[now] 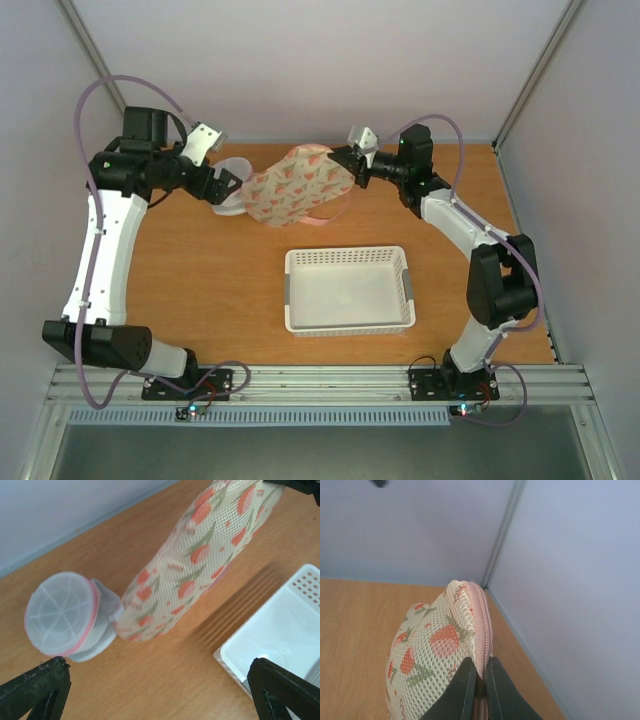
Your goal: Unzip the laundry bag and remove the bra
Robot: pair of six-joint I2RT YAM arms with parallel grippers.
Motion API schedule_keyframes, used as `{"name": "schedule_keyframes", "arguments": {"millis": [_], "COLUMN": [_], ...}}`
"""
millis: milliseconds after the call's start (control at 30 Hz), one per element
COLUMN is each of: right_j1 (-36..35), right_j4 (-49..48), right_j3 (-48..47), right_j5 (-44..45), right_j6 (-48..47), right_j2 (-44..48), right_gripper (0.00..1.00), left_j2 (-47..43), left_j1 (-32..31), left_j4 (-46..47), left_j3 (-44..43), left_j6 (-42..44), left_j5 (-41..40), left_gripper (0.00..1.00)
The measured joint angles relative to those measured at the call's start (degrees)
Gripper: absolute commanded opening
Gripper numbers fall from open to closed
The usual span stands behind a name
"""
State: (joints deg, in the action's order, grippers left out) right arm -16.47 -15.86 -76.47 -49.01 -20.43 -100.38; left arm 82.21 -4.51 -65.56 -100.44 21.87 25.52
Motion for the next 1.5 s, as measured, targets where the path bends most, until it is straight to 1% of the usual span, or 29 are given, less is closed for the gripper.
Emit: {"name": "schedule_keyframes", "arguments": {"millis": [133, 167, 200, 233, 300, 367, 433, 633, 733, 833, 867, 1000, 1033, 1133, 1200, 1367, 1400, 1433, 1467, 1500], "right_j1": [-2.29, -2.86, -3.48, -4.11, -5.42, -6.75, -8.02, -11.98, -13.97, -15.21, -15.61, -16.44, -16.65, -17.05, -17.11, -17.11, -17.11, -17.11, -17.11, -17.11], "right_j4": [0.13, 0.22, 0.33, 0.48, 0.72, 0.85, 1.11, 4.70, 6.56, 7.98, 8.50, 9.46, 9.51, 9.49, 9.42, 7.91, 7.43, 7.02, 6.51, 6.01], "right_j3": [1.81, 2.21, 2.49, 2.67, 2.78, 2.78, 2.78, 2.75, 2.75, 2.54, 2.45, 2.16, 2.10, 1.77, 1.53, 1.27, 1.18, 1.03, 1.01, 0.98], "right_j5": [-3.08, -3.65, -4.13, -4.46, -4.74, -4.90, -4.90, -3.34, -2.99, -2.34, -1.99, -1.81, -1.88, -2.01, -2.01, -2.25, -2.27, -2.27, -2.21, -2.01], "right_j6": [-5.44, -6.88, -8.50, -10.12, -12.92, -15.23, -17.40, -23.91, -26.25, -27.98, -28.50, -29.70, -29.73, -29.64, -29.51, -28.61, -28.22, -27.82, -27.36, -26.64], "right_j2": [4.85, 6.27, 7.74, 9.07, 11.39, 13.20, 14.43, 15.78, 16.04, 16.11, 16.11, 16.11, 16.11, 16.11, 16.11, 15.89, 15.69, 15.47, 15.26, 15.08], "right_gripper": [0.01, 0.01, 0.01, 0.01, 0.01, 0.01, 0.01, 0.01, 0.01, 0.01, 0.01, 0.01, 0.01, 0.01, 0.01, 0.01, 0.01, 0.01, 0.08, 0.24], "left_j2": [0.31, 0.66, 1.55, 1.64, 2.49, 2.95, 3.43, 3.78, 4.31, 4.63, 4.63, 4.83, 4.90, 5.07, 5.07, 5.20, 5.20, 5.20, 5.20, 5.20], "left_j1": [-0.74, -1.40, -2.03, -3.30, -5.57, -7.26, -8.13, -10.19, -11.67, -11.87, -11.87, -11.87, -11.87, -11.85, -11.93, -12.37, -12.44, -12.44, -12.39, -12.24], "left_j4": [-4.72, -6.62, -10.58, -10.95, -14.51, -15.82, -16.39, -19.02, -20.17, -20.24, -20.22, -19.80, -19.67, -19.45, -19.45, -19.56, -19.54, -19.43, -19.43, -18.99], "left_j3": [-4.52, -6.05, -9.05, -9.29, -11.56, -12.81, -14.08, -15.23, -15.96, -16.85, -16.87, -16.87, -16.85, -16.61, -15.96, -14.71, -14.69, -14.69, -14.69, -14.67], "left_j6": [7.85, 10.62, 15.87, 16.46, 23.56, 27.34, 29.29, 32.00, 31.39, 29.90, 29.38, 26.12, 25.09, 23.56, 22.88, 21.18, 21.00, 21.07, 20.20, 19.71], "left_j5": [2.62, 3.13, 4.04, 4.11, 4.26, 3.98, 3.74, 3.87, 4.55, 5.99, 6.43, 7.26, 7.41, 8.41, 9.49, 11.63, 11.69, 11.54, 11.47, 10.84], "left_gripper": [0.95, 0.95, 0.96, 0.96, 0.97, 0.97, 0.99, 0.99, 0.99, 0.99, 0.97, 0.75, 0.72, 0.69, 0.59, 0.18, 0.06, 0.01, 0.01, 0.01]}}
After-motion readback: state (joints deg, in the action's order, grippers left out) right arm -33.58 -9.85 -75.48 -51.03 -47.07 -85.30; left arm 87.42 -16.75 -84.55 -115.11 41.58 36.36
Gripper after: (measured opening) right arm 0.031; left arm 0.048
